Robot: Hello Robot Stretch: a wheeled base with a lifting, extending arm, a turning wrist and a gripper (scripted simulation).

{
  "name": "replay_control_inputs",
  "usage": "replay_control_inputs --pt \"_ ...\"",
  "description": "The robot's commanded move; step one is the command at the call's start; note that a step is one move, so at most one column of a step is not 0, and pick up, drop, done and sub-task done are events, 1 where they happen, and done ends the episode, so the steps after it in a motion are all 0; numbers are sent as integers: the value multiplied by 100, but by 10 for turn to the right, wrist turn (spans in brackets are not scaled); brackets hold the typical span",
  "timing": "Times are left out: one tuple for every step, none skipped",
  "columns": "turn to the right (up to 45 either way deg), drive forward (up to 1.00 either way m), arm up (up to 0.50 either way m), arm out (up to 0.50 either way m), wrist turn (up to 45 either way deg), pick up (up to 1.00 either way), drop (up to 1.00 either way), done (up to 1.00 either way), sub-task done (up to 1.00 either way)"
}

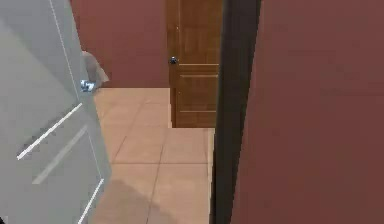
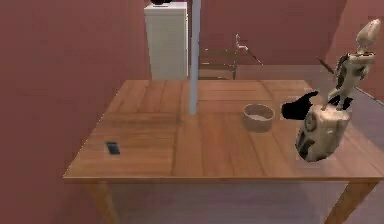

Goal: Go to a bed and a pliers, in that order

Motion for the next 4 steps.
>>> replay_control_inputs --pt "450 0 0 0 0 0 0 0 0" --pt "420 0 0 0 0 0 0 0 0" --pt "30 0 0 0 0 0 0 0 0" --pt "0 15 0 0 0 0 0 0 0"
